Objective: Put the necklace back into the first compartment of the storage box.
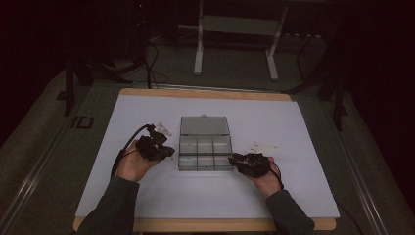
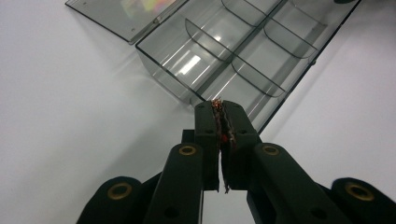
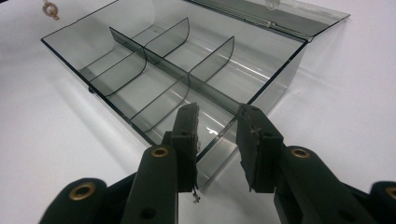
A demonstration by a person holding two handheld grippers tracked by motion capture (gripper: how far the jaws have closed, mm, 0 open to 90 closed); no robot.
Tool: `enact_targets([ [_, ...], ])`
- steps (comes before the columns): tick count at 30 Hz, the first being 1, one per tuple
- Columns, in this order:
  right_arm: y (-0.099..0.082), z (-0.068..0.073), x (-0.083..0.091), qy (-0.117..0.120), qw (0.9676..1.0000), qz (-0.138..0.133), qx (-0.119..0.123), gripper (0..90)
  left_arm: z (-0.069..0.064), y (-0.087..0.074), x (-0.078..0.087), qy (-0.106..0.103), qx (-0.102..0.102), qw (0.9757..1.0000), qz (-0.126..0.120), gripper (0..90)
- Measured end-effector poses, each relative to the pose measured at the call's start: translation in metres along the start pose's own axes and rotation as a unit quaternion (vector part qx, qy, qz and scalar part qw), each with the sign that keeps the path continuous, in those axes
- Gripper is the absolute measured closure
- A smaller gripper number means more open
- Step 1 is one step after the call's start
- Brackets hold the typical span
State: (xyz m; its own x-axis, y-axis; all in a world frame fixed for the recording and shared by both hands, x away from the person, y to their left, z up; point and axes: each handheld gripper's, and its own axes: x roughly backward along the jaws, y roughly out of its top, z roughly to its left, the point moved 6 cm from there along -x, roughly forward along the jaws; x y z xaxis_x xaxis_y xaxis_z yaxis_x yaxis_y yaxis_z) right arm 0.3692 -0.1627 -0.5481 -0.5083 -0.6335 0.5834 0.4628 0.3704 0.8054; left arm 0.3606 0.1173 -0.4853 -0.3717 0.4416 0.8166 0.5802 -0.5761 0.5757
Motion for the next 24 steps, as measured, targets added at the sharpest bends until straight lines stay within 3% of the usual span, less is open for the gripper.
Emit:
enact_targets([
  [24, 0.000, 0.000, 0.000, -0.001, 1.0000, 0.001, 0.001, 68.8, -0.001, 0.023, -0.002, 0.007, -0.010, 0.9998, -0.014, 86.4],
])
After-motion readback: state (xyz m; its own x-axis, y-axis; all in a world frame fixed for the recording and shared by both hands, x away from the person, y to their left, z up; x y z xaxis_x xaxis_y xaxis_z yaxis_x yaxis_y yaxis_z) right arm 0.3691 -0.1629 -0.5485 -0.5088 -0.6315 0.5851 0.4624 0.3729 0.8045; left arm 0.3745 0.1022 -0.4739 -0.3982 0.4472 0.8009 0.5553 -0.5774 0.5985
